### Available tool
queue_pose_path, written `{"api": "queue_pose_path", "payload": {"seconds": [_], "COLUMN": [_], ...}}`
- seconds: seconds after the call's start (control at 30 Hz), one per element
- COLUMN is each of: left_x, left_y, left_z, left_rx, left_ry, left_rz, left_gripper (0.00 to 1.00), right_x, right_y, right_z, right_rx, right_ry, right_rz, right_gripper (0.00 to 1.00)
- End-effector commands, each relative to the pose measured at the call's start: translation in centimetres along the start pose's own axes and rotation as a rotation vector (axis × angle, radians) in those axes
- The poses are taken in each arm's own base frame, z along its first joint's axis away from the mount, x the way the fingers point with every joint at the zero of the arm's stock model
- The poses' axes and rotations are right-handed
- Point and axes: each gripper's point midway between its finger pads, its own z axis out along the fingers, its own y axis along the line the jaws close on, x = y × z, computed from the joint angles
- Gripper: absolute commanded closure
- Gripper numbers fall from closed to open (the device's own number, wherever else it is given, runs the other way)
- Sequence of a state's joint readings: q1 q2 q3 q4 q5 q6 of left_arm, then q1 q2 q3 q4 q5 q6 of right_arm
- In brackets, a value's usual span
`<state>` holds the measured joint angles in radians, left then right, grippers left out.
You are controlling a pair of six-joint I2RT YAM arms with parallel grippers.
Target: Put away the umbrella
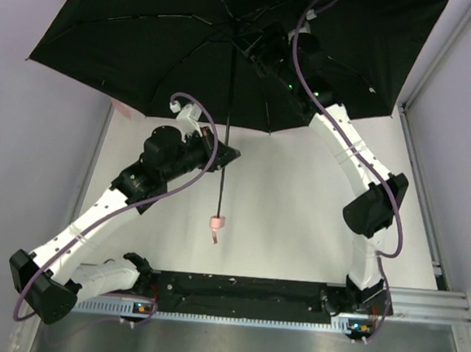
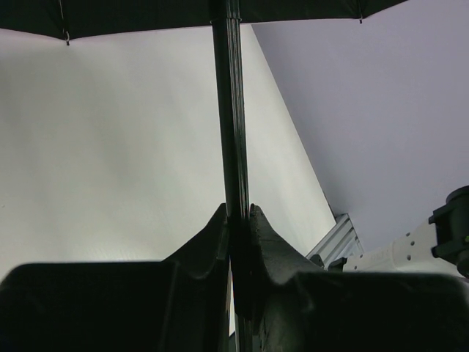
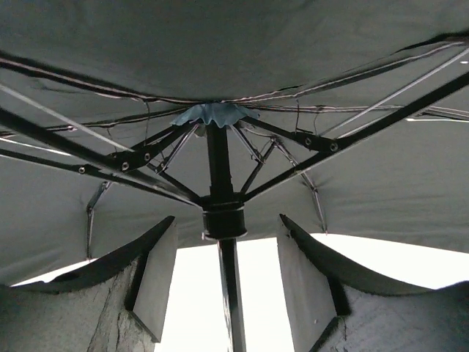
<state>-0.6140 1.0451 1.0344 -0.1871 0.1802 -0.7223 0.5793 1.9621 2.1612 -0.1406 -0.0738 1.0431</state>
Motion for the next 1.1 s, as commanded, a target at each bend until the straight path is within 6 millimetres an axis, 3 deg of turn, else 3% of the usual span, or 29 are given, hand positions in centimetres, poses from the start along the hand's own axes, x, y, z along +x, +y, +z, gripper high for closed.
{"api": "queue_pose_path", "payload": {"seconds": [0.0, 0.1, 0.27, 0.37, 0.4, 0.43, 0.47, 0.5, 0.6, 0.73, 0.77, 0.8, 0.83, 0.9, 1.0, 1.07], "left_x": [-1.8, -1.6, -1.5, -1.3, -1.2, -1.2, -1.1, -1.2, -3.0, -5.2, -5.8, -6.0, -6.6, -7.6, -7.6, -7.6], "left_y": [-4.9, -4.9, -5.0, -4.8, -4.8, -4.7, -4.6, -4.2, -1.9, 0.1, 0.1, 0.1, 0.0, -0.7, -0.7, -0.7], "left_z": [-0.9, -0.9, -0.7, -0.6, -0.6, -0.6, -0.7, -0.7, -1.5, -1.6, -1.5, -1.1, -0.8, -0.2, -0.2, -0.2], "left_rx": [0.207, 0.205, 0.21, 0.205, 0.202, 0.199, 0.193, 0.167, 0.035, -0.007, -0.004, -0.009, -0.015, 0.005, 0.005, 0.005], "left_ry": [-0.02, -0.012, 0.0, 0.01, 0.014, 0.013, 0.018, 0.017, -0.016, -0.064, -0.073, -0.066, -0.066, -0.074, -0.074, -0.074], "left_rz": [0.131, 0.125, 0.117, 0.114, 0.11, 0.109, 0.109, 0.105, 0.079, 0.028, 0.037, 0.038, 0.032, 0.039, 0.039, 0.039], "left_gripper": [1.0, 1.0, 1.0, 1.0, 1.0, 1.0, 1.0, 1.0, 1.0, 1.0, 1.0, 1.0, 1.0, 1.0, 1.0, 1.0], "right_x": [-0.3, -0.9, -1.4, -1.8, -1.9, -1.9, -1.7, -1.9, -0.8, 2.1, 3.2, 3.4, 4.7, 6.4, 10.3, 11.1], "right_y": [2.8, 2.2, 1.9, 1.6, 1.8, 2.0, 2.4, 3.6, 7.4, 5.7, 4.9, 5.3, 4.0, 4.2, 2.7, 2.1], "right_z": [0.4, 0.6, 1.3, 1.8, 2.0, 2.3, 2.6, 2.4, 0.5, -1.9, -2.4, -3.6, -4.3, -6.5, -9.7, -11.5], "right_rx": [-0.083, -0.065, -0.056, -0.049, -0.058, -0.076, -0.107, -0.156, -0.299, -0.211, -0.207, -0.219, -0.191, -0.232, -0.241, -0.227], "right_ry": [0.007, -0.034, -0.067, -0.088, -0.09, -0.081, -0.058, -0.045, 0.061, 0.196, 0.214, 0.204, 0.224, 0.252, 0.306, 0.303], "right_rz": [-0.001, -0.003, 0.001, 0.003, 0.002, -0.001, -0.019, -0.058, -0.152, -0.074, -0.036, -0.002, 0.029, 0.098, 0.205, 0.22], "right_gripper": [0.44, 0.44, 0.58, 0.6, 0.67, 0.87, 1.0, 1.0, 1.0, 1.0, 1.0, 1.0, 1.0, 1.0, 1.0, 1.0]}}
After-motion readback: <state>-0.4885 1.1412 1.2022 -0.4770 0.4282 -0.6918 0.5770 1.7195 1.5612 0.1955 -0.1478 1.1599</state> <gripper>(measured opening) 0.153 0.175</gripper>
